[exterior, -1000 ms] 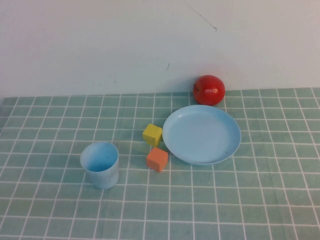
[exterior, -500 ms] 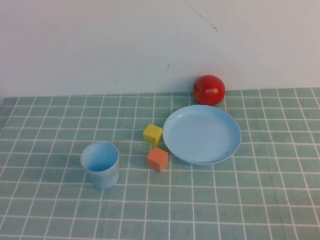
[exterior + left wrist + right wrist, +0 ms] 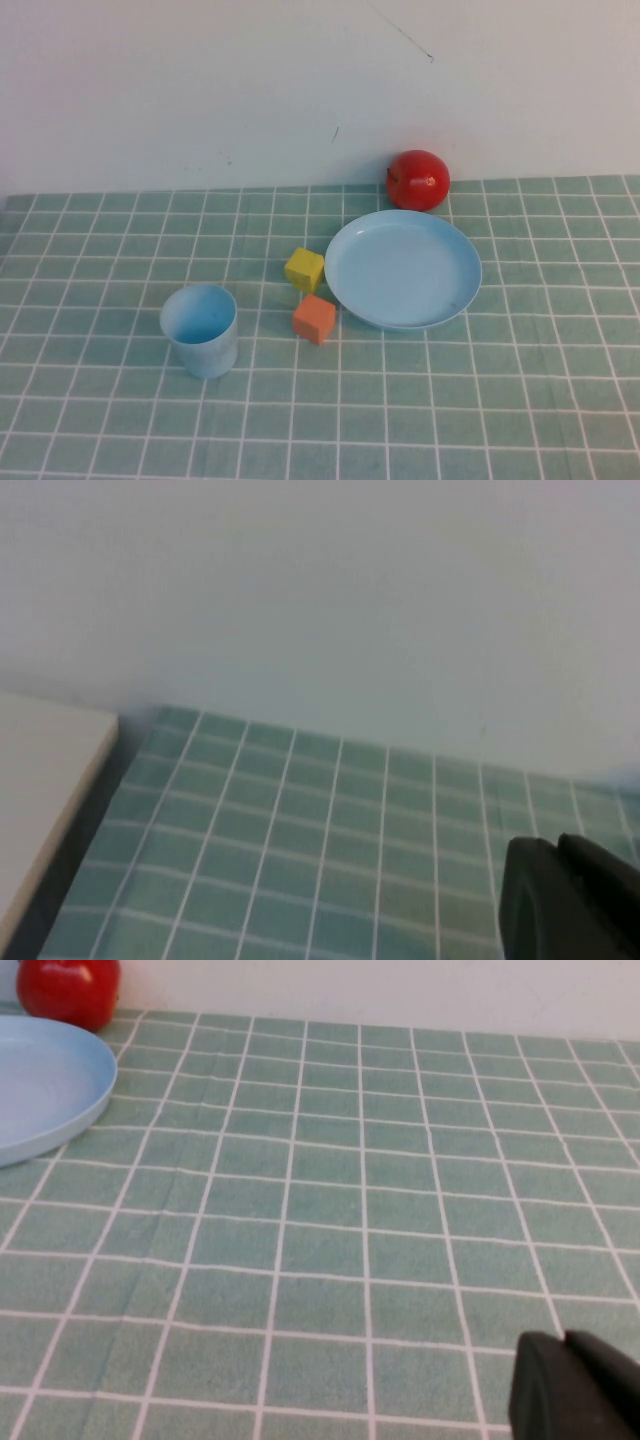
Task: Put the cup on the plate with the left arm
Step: Pick up the cup from the table
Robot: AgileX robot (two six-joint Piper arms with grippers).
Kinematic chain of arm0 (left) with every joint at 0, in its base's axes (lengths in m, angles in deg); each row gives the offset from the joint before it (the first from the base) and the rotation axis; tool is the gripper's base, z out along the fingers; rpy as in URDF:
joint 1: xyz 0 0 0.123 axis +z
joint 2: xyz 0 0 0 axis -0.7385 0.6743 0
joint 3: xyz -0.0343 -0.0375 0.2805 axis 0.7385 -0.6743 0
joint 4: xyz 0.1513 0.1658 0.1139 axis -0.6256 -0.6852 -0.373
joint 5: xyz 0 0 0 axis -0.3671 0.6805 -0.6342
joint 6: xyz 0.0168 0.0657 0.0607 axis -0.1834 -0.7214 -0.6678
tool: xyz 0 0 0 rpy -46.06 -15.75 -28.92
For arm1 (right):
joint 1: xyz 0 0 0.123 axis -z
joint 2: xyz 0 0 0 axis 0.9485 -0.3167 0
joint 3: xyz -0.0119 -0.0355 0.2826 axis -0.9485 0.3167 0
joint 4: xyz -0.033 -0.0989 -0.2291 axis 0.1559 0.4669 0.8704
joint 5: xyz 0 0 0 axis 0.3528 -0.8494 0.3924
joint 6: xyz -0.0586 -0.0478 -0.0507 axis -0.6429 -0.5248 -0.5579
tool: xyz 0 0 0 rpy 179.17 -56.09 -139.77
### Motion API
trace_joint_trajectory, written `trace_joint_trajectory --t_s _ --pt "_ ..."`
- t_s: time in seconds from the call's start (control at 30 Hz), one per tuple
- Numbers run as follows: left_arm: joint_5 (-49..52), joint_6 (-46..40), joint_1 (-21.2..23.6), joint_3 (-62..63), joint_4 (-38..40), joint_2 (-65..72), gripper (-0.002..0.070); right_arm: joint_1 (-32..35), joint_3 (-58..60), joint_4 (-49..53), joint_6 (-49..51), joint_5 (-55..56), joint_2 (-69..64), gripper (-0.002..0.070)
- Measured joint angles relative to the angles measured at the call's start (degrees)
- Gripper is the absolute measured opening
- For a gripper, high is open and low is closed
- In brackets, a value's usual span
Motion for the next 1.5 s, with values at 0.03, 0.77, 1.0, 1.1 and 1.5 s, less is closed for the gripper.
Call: trace_joint_trajectory --t_s 0.03,0.77,1.0,1.1,1.5 --pt "2.37 -2.02 0.0 1.71 0.61 2.04 -0.0003 0.0 0.0 0.0 0.0 0.0 0.0 -0.0002" --pt "28.09 -40.27 -4.68 33.97 29.4 50.56 0.0351 0.0 0.0 0.0 0.0 0.0 0.0 -0.0002" --pt "24.92 -34.68 -12.67 33.97 16.19 61.53 0.0379 0.0 0.0 0.04 0.0 0.0 0.0 -0.0002" --pt "23.6 -31.58 -13.76 33.97 11.73 63.73 0.0382 0.0 0.0 0.04 0.0 0.0 0.0 -0.0002" --pt "22.35 -29.79 -13.86 33.97 9.5 72.43 0.0351 0.0 0.0 0.04 -0.11 0.0 0.0 -0.0002"
